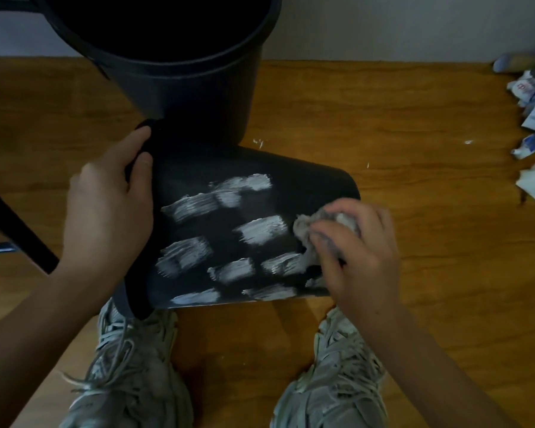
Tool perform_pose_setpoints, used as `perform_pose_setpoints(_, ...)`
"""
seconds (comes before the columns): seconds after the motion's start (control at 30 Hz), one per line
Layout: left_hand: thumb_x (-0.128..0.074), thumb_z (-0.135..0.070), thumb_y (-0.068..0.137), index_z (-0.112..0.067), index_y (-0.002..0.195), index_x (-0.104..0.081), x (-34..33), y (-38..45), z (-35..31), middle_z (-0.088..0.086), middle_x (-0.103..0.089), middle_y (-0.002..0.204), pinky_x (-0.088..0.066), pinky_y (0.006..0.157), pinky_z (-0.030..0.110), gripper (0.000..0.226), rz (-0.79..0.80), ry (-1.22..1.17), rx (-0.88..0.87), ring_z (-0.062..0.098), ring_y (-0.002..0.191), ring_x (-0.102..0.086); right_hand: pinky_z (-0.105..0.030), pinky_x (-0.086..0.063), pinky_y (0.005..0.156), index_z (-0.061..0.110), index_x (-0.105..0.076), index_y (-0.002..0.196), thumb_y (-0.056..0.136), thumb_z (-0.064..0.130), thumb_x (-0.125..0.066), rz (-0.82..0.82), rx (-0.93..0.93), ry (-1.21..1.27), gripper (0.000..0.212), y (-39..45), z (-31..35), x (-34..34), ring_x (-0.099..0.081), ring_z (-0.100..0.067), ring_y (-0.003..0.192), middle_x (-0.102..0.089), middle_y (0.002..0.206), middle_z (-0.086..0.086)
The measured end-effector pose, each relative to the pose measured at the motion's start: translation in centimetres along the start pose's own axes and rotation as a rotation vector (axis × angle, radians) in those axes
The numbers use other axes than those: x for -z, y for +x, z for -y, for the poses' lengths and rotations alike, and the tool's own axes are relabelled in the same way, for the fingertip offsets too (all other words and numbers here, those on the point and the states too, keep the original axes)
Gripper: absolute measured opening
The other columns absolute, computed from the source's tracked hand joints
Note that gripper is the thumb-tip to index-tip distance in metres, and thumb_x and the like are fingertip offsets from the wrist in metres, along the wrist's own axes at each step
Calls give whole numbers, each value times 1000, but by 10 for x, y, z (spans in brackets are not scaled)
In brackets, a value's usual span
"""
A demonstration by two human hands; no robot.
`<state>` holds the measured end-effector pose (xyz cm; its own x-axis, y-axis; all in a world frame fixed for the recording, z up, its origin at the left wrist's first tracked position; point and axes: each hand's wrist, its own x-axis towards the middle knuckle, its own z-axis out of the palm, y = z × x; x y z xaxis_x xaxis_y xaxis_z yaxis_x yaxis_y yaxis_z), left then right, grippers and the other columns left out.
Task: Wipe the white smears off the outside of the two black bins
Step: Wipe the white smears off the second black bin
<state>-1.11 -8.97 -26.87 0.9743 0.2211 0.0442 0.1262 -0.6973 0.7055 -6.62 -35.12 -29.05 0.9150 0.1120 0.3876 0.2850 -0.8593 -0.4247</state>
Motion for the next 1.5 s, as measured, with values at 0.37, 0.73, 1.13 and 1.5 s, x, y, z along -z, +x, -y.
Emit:
perform_pose_setpoints(0.37, -41, -19, 102, -15, 139, -50, 4, -7, -9, -14, -51, 97, -33, 64, -8, 37, 3, 2, 41, -29, 66, -45, -13, -30, 86, 4, -73, 86, 89, 11, -62, -15, 57, -23, 13, -5, 0, 3, -52, -27, 92, -64, 103, -15)
perform_pose_setpoints(0.73, -41, -19, 102, -15, 139, -50, 3, -5, -8, -14, -49, 110, -28, 70, -11, 38, -11, 12, 38, -22, 84, -45, -22, -37, 85, 5, -74, 86, 93, 13, -61, -88, 103, -56, 16, -23, -9, -2, -55, -33, 91, -65, 103, -17)
perform_pose_setpoints(1.13, -42, -20, 102, -16, 137, -52, 0, -8, -5, -12, -49, 108, -30, 68, -11, 36, -34, 3, 19, -36, 74, -41, -26, -39, 84, 5, -75, 84, 94, 12, -59, -101, 146, -54, 20, -28, -6, -5, -53, -31, 92, -66, 101, -16)
perform_pose_setpoints(1.5, -37, -33, 100, -26, 138, -48, -9, 2, 20, -38, -50, 109, -31, 78, -8, 40, -58, -54, -5, -32, 92, -44, -23, -37, 90, 13, -67, 96, 90, 11, -61, -131, 150, -14, 9, -34, -18, -6, -56, -33, 93, -62, 109, -13)
